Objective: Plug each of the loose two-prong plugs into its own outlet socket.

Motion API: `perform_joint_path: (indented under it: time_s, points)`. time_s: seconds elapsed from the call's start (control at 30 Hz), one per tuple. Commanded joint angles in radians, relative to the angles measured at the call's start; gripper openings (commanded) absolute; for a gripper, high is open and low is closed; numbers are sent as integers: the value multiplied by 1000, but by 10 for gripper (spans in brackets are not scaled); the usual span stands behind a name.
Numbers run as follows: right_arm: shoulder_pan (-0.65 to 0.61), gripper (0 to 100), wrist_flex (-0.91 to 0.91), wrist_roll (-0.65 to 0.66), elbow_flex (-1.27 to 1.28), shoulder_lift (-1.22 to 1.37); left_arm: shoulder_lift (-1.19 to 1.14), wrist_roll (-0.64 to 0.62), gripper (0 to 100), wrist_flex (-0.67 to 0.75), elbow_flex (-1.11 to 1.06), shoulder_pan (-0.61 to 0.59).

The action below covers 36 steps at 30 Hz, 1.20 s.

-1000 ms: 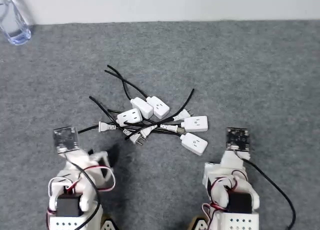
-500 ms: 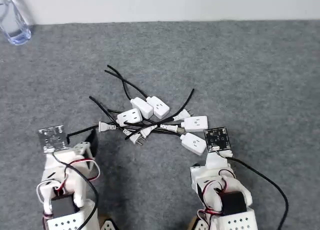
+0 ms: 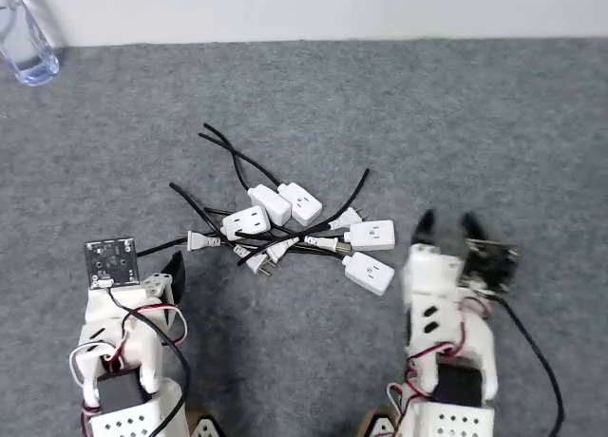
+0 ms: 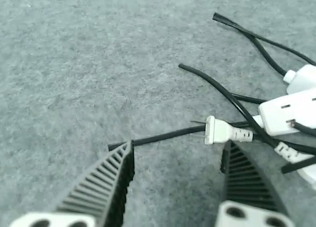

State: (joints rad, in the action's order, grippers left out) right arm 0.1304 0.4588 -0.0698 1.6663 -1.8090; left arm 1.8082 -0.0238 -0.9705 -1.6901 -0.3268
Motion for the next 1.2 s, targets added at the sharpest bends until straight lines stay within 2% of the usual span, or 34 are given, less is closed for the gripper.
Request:
perform_joint_path:
  time_s: [0.0,0.2,0.37,0.5,0.77,1.17]
  points:
    - [150,191,-156,11,17,-5,9,11,269,6,10,-3]
    - [374,191,-257,238,17,-5,9,6,269,9,8,-2]
    - [489,191,-266,333,17,-5,9,5,271,6,8,-5]
    - [536,191,-298,336,17,-5,9,5,271,6,8,-5]
    - [604,191,-579,331,17,-5,9,5,271,6,8,-6]
    - [610,191,-599,331,17,-5,9,5,270,3,8,-6]
